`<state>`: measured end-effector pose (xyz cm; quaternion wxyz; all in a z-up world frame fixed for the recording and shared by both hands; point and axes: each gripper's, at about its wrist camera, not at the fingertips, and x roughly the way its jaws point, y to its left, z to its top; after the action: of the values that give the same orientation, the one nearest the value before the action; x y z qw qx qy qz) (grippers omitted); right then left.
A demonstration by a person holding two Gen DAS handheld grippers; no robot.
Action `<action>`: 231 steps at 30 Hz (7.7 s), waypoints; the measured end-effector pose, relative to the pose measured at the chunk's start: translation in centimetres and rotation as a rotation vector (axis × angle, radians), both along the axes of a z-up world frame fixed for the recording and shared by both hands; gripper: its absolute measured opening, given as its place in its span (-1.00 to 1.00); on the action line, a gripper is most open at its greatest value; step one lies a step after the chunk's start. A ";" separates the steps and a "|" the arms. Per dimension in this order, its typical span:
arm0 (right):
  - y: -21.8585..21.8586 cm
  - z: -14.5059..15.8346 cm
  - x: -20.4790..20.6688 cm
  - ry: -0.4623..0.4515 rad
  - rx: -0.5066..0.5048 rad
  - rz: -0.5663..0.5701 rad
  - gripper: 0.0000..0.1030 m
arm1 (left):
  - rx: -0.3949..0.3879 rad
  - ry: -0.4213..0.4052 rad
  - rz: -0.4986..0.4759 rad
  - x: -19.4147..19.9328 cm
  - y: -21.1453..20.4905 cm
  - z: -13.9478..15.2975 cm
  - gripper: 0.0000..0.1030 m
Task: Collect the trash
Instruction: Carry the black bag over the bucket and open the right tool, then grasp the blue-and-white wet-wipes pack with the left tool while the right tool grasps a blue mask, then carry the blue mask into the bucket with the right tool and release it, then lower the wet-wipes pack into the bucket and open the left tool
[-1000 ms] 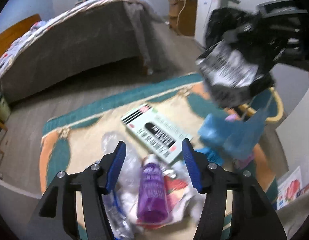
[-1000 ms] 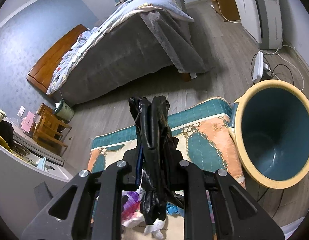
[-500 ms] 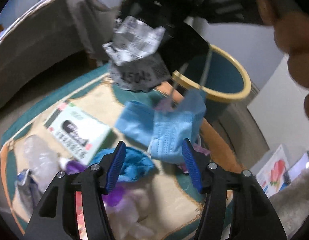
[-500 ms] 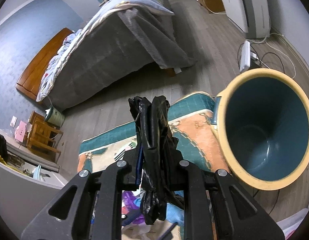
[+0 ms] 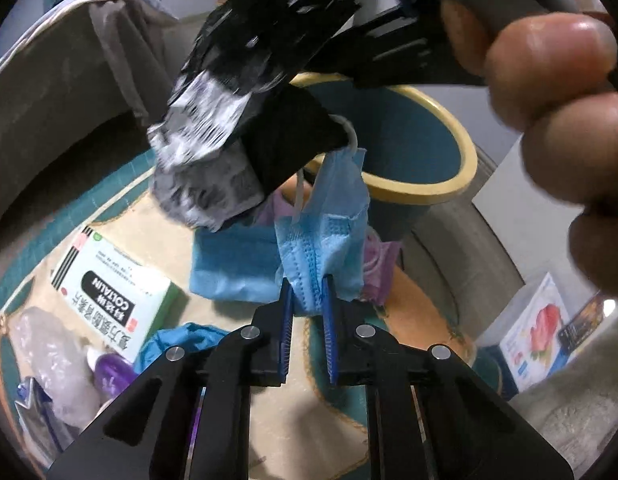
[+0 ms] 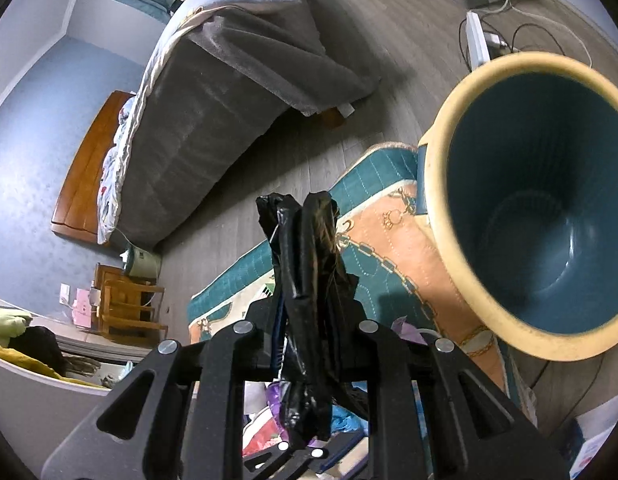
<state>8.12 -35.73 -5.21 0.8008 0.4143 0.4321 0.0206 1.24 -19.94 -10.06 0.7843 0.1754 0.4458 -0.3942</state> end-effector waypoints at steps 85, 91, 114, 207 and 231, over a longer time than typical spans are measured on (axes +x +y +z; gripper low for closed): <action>5.9 5.3 -4.0 -0.056 -0.751 0.314 0.89 | 0.055 -0.263 0.630 3.4 18.4 10.7 0.90; 8.3 3.3 -2.4 -0.008 -0.725 0.354 0.89 | 0.090 -0.177 0.695 5.4 21.9 8.0 0.90; 14.3 -7.0 0.8 0.257 -0.758 0.710 -0.50 | 0.221 0.116 0.562 6.8 20.9 -2.2 0.24; -15.0 -3.6 -4.7 0.234 -0.460 -0.125 -0.86 | -0.144 -0.004 0.145 7.8 -11.4 5.4 -0.28; -11.0 -1.5 -3.5 0.188 -0.551 -0.008 0.79 | -0.067 -0.188 0.355 7.1 0.3 8.1 0.84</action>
<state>4.61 -46.74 -6.72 0.8396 0.1831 0.4920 -0.1394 8.29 -19.64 -1.96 0.8851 0.1038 0.3809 -0.2464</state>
